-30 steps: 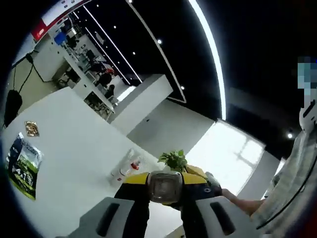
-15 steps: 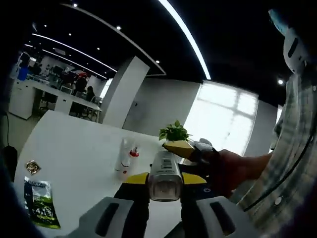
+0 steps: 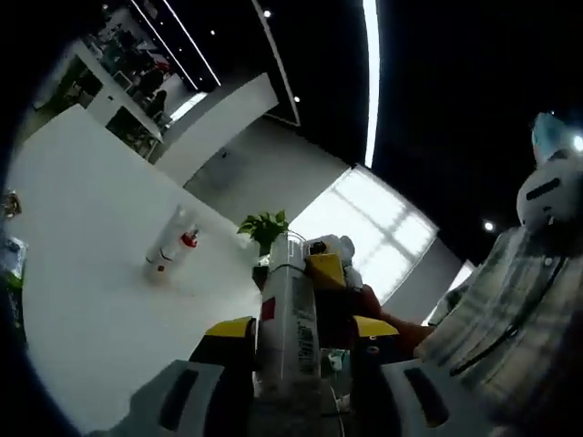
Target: Arrange the skincare products in the storage area until every visible bottle or jar stands upright without overlapping.
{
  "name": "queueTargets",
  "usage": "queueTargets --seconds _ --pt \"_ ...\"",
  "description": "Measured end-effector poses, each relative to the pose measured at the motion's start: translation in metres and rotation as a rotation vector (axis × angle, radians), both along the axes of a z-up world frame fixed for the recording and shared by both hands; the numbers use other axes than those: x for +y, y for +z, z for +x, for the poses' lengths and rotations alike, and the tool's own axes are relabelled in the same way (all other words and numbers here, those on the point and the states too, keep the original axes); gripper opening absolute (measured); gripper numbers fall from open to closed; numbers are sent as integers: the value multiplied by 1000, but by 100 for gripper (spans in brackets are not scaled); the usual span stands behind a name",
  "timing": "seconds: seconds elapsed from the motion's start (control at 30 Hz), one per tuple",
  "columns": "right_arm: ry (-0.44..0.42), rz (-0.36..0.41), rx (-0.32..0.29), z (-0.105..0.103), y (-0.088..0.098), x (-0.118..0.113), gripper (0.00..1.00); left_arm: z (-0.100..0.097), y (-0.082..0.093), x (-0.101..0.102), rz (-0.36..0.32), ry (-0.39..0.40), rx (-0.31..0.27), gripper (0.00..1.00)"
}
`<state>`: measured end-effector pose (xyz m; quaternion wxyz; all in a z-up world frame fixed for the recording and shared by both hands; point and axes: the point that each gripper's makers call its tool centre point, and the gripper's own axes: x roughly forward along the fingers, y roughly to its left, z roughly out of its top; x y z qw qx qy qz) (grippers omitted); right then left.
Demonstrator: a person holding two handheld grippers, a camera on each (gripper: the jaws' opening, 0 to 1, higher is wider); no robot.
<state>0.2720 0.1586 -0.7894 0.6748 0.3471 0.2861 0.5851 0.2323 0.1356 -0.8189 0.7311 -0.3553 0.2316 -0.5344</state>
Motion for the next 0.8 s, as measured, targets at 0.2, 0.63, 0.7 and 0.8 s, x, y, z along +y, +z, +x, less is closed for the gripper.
queueTargets --seconds 0.2,0.63,0.7,0.8 --pt "64 36 -34 -10 9 6 19 -16 3 -10 -59 -106 96 32" --pt "100 -3 -130 -15 14 8 21 -16 1 -10 -40 -92 53 29" --pt "92 1 -133 -16 14 8 20 -15 2 -8 -30 -88 36 25" --pt "66 -2 -131 -14 11 7 20 -12 1 -5 -11 -69 24 25"
